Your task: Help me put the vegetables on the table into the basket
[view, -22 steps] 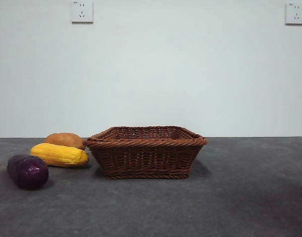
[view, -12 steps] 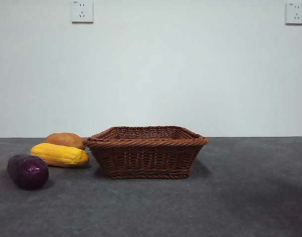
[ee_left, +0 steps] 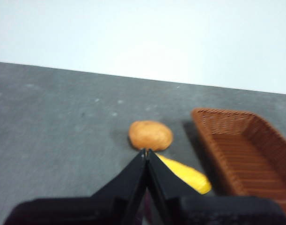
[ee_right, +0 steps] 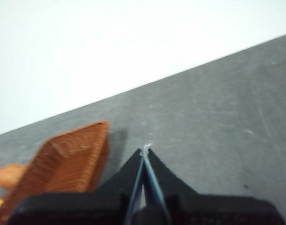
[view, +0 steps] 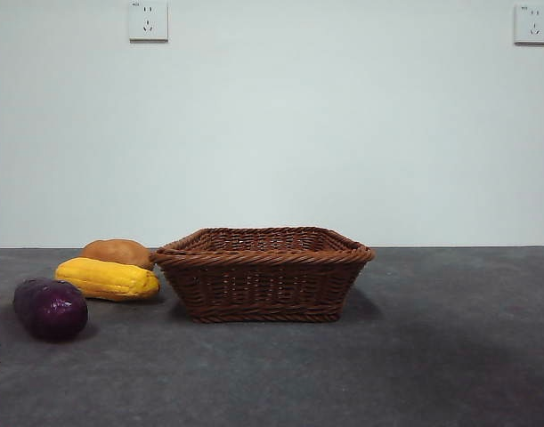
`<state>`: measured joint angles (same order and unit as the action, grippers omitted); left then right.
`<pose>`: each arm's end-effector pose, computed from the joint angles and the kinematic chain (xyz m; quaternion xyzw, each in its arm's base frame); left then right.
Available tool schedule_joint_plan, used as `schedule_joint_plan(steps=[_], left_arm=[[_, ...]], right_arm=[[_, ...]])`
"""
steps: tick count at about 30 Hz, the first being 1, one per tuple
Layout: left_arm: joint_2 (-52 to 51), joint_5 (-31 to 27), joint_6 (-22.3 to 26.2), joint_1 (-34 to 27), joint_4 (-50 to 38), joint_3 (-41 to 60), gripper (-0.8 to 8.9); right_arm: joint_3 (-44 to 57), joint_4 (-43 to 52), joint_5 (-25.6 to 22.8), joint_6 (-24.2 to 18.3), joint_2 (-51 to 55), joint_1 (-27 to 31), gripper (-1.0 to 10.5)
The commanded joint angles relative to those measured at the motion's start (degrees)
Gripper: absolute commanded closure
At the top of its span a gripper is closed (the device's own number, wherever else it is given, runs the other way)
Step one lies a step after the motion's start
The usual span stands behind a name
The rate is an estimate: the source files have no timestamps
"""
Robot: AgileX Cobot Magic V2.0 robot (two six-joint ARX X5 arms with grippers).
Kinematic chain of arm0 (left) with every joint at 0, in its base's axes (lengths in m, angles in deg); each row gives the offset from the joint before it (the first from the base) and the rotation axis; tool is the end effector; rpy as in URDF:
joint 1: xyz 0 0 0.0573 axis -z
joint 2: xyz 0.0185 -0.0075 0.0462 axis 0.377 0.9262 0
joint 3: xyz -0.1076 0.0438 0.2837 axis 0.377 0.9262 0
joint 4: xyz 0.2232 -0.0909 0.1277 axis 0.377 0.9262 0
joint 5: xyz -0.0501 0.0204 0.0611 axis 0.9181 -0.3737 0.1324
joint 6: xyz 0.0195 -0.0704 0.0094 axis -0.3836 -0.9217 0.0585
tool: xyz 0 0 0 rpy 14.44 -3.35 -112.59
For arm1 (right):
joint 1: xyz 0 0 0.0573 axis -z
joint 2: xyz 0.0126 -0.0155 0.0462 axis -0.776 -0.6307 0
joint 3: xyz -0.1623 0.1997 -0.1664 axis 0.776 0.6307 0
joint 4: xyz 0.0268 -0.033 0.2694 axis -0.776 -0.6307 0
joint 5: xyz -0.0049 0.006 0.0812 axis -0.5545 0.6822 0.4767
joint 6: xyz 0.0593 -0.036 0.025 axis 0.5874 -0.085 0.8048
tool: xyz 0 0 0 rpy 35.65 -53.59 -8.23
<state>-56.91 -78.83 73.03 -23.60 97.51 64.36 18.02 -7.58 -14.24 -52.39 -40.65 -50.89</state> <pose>0.0987 -0.0054 0.2405 -0.0933 0.0686 -0.0492 0.9921 0.0930 0.0095 0.2384 0.1748 0.0547 0.0742 0.9803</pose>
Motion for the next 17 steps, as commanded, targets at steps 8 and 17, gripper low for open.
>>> schedule_joint_plan(steps=[8,17], left_arm=[[16.24,10.05,3.98,-0.13,11.41,-19.80,8.19],[26.45,22.97,11.45,-0.07,27.47,-34.91,8.19]], right_arm=[[-24.20,-17.38,5.97,-11.80,-18.27,0.02,9.6],[-43.58,-39.54,19.17,-20.81,-33.77,0.00,9.6]])
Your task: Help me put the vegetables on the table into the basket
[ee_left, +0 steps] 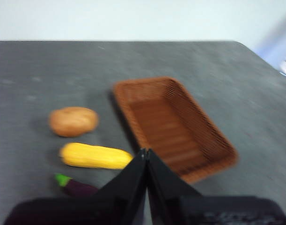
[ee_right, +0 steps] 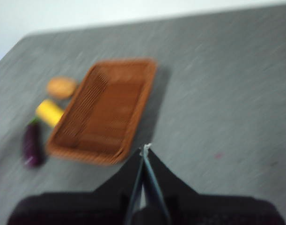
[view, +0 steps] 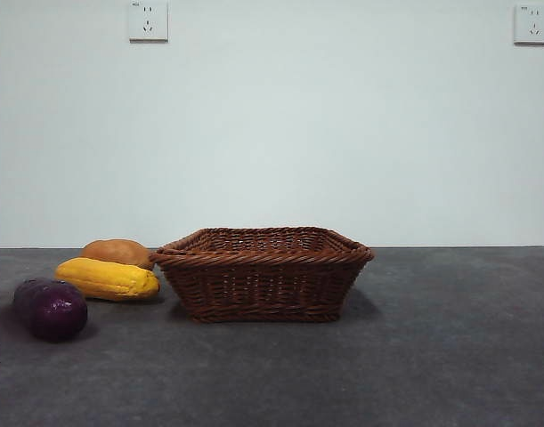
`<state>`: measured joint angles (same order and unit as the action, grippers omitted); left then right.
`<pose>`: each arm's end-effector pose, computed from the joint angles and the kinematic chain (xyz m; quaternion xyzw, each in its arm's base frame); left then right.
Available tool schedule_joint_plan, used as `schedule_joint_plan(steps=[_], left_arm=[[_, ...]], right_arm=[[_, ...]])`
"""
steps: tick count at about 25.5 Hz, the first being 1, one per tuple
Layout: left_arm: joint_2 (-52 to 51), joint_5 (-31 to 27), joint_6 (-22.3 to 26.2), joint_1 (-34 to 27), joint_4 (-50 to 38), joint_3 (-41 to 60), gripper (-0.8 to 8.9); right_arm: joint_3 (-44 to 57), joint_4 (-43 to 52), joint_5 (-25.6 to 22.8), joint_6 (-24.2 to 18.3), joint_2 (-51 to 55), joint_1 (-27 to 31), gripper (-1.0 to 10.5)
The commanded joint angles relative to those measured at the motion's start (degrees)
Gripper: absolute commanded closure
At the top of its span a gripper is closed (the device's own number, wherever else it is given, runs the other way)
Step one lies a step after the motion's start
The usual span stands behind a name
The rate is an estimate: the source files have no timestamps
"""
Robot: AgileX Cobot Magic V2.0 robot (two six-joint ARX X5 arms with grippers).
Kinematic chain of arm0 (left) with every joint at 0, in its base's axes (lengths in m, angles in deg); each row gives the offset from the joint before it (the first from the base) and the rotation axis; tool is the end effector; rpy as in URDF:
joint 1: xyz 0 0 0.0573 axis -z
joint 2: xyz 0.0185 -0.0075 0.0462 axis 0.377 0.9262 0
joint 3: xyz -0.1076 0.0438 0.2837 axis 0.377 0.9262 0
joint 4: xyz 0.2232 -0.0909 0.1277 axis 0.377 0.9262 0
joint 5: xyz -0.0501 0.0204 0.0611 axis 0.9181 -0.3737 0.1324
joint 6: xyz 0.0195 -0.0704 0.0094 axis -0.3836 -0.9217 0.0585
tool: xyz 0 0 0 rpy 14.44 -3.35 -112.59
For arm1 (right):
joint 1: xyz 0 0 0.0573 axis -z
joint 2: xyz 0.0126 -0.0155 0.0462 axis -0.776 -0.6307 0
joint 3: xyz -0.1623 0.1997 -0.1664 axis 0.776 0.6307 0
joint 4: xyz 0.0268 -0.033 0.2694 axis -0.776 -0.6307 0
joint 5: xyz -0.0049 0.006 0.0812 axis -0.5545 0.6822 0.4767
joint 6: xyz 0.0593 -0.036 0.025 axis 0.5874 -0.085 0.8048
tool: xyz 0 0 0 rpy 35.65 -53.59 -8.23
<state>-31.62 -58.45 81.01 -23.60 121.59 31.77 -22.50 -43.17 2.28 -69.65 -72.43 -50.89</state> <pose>0.1227 -0.0243 0.3627 -0.0714 0.2064 -0.2220 0.9503 0.1193 0.0254 0.3767 0.0822 0.2699 0.2104 0.9360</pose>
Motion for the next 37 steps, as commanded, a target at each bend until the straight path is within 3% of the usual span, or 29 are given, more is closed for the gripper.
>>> schedule_joint_plan(steps=[1,6,16,17,18,19,20,21,22,23,37], left_arm=[[1.86,3.28,4.55,0.04,5.64,-3.67,8.19],[3.04,3.39,7.28,1.57,10.86,-6.25,8.19],[3.28,3.82,7.37,2.67,10.91,-6.25,8.08],[3.28,3.82,7.37,2.67,10.88,-6.27,7.41],[3.28,3.80,7.34,2.67,10.91,-6.27,6.02],[3.28,3.78,7.32,2.67,10.91,-6.29,3.57],[3.28,3.78,7.15,2.67,10.91,-6.34,1.94],[3.30,3.80,7.10,2.67,10.88,-6.36,1.47],[3.41,3.80,7.08,2.67,10.91,-6.36,1.49],[3.50,3.80,6.60,2.67,10.93,-6.36,1.49],[5.29,3.76,5.38,2.67,10.84,-6.45,1.49]], right_arm=[[-4.72,-6.36,3.78,-4.94,-3.19,-0.02,9.6],[-10.16,-13.99,6.91,-9.97,-6.86,-0.04,9.6],[-10.67,-16.20,7.30,-10.21,-7.17,-0.04,9.5],[-10.67,-16.20,7.34,-10.21,-7.17,-0.04,9.4],[-10.67,-16.20,7.76,-10.21,-7.17,-0.04,9.1],[-10.67,-16.17,8.72,-10.21,-7.17,-0.04,7.9],[-10.67,-16.17,9.44,-10.19,-7.17,-0.04,6.6],[-10.67,-16.17,9.79,-10.16,-7.17,-0.04,4.8],[-10.67,-16.17,9.79,-10.14,-7.17,-0.04,3.7],[-10.67,-16.20,9.79,-10.14,-7.17,-0.04,3.4],[-10.69,-14.10,9.81,-8.39,-9.68,-0.04,3.4]])
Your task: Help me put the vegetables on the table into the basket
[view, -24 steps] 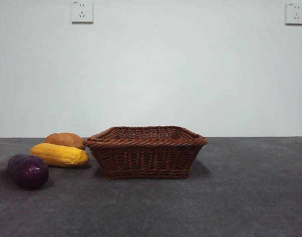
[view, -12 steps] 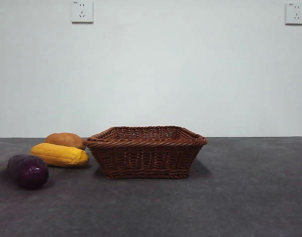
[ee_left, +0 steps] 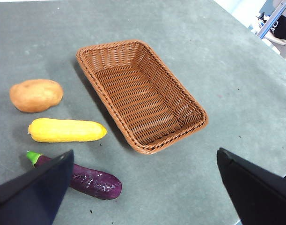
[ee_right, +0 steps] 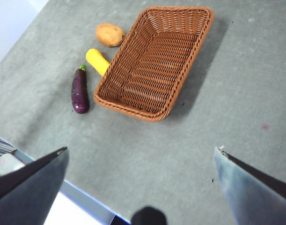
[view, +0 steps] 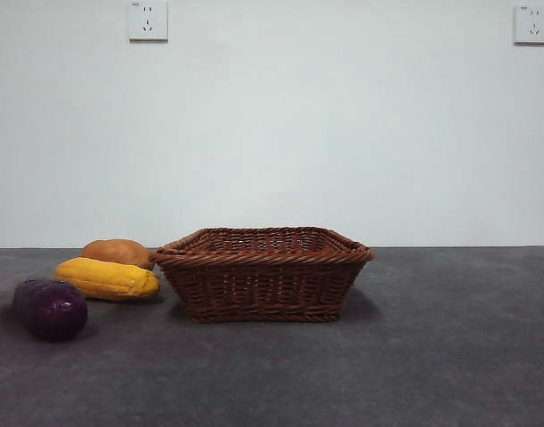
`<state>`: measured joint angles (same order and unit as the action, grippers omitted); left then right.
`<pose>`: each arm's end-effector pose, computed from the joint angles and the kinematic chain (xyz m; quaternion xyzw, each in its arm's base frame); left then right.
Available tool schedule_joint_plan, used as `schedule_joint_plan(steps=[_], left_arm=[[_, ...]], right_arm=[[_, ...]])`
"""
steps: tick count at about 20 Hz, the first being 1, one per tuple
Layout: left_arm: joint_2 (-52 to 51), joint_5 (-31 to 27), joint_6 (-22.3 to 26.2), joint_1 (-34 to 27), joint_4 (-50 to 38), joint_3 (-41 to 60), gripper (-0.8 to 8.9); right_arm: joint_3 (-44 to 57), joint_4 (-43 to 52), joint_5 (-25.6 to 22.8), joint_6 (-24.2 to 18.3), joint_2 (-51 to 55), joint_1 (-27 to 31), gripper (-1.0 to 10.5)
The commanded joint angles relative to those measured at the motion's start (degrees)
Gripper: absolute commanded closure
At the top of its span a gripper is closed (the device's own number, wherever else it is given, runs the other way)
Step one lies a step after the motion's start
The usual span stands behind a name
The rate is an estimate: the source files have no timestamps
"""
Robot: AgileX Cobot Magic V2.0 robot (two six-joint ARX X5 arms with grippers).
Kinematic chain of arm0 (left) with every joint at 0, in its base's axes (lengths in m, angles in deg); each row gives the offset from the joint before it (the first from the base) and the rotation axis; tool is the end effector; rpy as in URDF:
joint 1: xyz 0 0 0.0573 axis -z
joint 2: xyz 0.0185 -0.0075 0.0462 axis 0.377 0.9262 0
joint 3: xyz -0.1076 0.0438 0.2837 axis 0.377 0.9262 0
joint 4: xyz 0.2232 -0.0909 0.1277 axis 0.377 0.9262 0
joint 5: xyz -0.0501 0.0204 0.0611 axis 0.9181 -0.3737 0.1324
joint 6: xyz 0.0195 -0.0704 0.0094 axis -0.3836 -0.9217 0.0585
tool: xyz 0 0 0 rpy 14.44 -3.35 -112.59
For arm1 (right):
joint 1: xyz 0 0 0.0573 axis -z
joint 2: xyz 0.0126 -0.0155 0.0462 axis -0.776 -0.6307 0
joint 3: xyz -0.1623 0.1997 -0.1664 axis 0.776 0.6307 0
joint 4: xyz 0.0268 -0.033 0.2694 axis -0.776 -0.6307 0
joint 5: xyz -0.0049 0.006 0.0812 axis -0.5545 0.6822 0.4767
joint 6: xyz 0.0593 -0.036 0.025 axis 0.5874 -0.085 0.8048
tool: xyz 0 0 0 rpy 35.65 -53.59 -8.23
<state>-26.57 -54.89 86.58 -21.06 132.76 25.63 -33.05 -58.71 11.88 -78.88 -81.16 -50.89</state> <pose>0.1242 -0.0329 0.3712 -0.0505 0.2756 -0.2782 0.9187 0.1258 0.0337 0.3988 0.0664 0.3496 0.3029 0.8841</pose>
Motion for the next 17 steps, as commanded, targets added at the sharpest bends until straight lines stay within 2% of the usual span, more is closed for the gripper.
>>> schedule_joint_plan(steps=[1,4,9,11,15,17], left_arm=[[0.68,0.20,-0.22,0.13,-0.33,-0.44,1.49],[2.12,0.22,-1.42,0.13,-0.39,-1.62,1.49],[5.07,0.22,-1.55,0.13,-0.52,-4.81,1.49],[6.03,0.20,-1.55,0.13,-0.52,-5.05,1.49],[7.98,0.17,-1.66,0.13,-0.55,-5.05,1.49],[8.76,0.02,-1.66,0.13,-0.52,-5.05,1.49]], right_arm=[[-0.15,2.82,0.24,1.57,-2.03,-0.07,3.4],[-0.17,7.23,0.98,2.75,-6.45,-0.09,3.5],[-0.66,20.76,0.07,9.60,-19.17,-4.79,3.5],[-2.27,24.72,-2.45,11.50,-25.31,-7.91,3.5],[-11.37,25.11,-10.73,11.56,-39.23,-14.14,3.5],[-17.00,24.50,-12.37,11.56,-45.94,-16.20,3.5]])
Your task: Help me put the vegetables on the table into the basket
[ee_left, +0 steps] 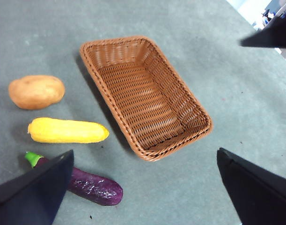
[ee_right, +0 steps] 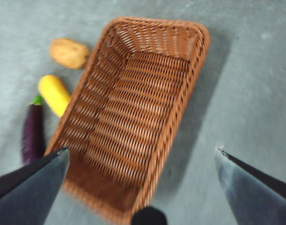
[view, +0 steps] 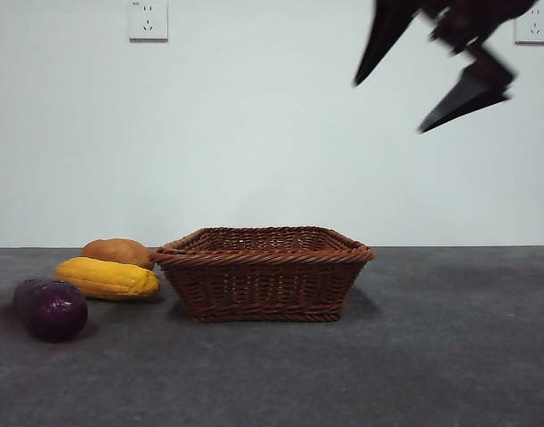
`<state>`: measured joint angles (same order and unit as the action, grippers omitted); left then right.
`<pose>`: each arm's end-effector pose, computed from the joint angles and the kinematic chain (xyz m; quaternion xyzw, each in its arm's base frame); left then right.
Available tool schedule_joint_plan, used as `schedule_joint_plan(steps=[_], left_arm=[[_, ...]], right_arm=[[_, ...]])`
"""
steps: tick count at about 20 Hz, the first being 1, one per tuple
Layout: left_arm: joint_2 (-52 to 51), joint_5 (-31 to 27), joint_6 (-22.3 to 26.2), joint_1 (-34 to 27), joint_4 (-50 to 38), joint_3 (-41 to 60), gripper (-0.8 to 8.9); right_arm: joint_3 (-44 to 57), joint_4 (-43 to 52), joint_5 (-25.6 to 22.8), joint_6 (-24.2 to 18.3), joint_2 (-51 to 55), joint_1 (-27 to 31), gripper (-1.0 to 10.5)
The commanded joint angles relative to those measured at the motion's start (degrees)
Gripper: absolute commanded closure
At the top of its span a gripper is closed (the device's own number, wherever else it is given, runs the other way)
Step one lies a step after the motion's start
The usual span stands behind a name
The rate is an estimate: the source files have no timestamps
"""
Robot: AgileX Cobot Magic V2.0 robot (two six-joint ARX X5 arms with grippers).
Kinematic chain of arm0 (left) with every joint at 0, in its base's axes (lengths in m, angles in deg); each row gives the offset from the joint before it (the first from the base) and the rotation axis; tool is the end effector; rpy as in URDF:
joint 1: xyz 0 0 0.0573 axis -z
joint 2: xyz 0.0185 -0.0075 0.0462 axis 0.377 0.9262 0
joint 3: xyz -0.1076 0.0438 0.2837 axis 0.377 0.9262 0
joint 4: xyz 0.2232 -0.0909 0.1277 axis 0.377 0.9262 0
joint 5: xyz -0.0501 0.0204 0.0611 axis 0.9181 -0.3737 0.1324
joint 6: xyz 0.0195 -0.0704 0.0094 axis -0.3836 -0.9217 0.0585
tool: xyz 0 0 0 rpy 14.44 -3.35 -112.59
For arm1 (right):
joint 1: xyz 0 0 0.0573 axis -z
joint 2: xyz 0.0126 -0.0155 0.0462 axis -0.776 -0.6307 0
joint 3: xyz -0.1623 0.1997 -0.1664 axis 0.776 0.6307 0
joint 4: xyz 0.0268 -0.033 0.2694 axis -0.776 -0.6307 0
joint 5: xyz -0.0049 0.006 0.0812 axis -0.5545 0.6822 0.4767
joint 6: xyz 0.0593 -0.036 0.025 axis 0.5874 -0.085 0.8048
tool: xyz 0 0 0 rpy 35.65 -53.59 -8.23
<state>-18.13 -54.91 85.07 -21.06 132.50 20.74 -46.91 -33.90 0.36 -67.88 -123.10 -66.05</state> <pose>0.1601 -0.0335 0.3824 -0.0699 0.3056 -0.2724 0.9097 0.3536 0.1202 0.3425 0.0645 0.4213 0.2903 0.8568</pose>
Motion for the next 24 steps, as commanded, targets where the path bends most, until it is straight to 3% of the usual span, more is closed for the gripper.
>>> schedule_joint_plan(steps=[1,4,13,15,19,22,24], left_arm=[[0.70,-0.33,-0.15,0.13,-0.28,-0.15,1.49],[1.51,-1.77,-0.15,0.13,-0.31,-0.15,1.49],[1.79,-2.05,-0.15,0.09,-0.44,-0.15,1.49],[1.79,-4.42,-0.13,0.09,-0.44,-0.15,1.49],[1.95,-6.23,-0.15,0.09,-0.39,-0.15,1.49],[2.23,-6.23,-0.15,0.09,-0.37,-0.15,1.49],[2.32,-6.23,-0.15,0.09,-0.37,-0.15,1.49]], right_arm=[[-6.10,-1.09,-2.32,0.59,-7.39,-1.97,3.5],[-12.48,-3.41,-7.28,0.59,-15.37,-3.98,3.5],[-15.87,-2.75,-9.55,1.84,-29.59,-5.53,3.6],[-15.85,-2.84,-9.57,2.29,-31.12,-5.53,4.6],[-15.85,-2.36,-9.62,3.34,-32.79,-5.57,5.2],[-15.85,-2.01,-9.75,3.80,-33.33,-6.29,7.0],[-15.85,-1.33,-9.70,4.20,-33.46,-6.71,7.1]])
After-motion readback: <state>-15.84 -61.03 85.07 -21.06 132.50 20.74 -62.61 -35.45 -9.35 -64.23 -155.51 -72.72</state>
